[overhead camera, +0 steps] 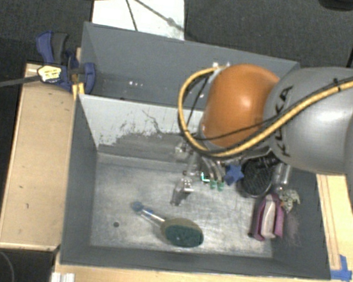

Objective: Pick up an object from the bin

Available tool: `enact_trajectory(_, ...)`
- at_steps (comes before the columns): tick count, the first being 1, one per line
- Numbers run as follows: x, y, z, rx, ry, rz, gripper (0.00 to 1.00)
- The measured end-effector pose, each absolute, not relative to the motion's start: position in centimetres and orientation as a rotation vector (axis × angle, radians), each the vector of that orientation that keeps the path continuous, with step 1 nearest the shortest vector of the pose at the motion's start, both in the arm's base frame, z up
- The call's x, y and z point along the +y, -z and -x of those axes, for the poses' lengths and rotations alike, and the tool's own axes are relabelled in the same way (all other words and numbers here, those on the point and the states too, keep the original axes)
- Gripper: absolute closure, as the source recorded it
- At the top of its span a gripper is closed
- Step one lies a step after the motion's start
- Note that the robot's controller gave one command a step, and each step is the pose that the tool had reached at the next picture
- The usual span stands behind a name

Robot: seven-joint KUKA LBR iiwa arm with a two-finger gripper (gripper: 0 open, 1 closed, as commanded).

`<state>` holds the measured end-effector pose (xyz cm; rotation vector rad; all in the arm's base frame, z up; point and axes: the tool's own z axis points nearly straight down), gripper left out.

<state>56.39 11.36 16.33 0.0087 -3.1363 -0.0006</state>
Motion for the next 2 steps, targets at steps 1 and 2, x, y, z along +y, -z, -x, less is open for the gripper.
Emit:
enact_trajectory(1,12.97,-7.46,-49.6,-3.134,0.006,0.127,0.0)
enact_trajectory(2,12.7,-7.71,-49.91,-3.141,0.002,0.134,1.0)
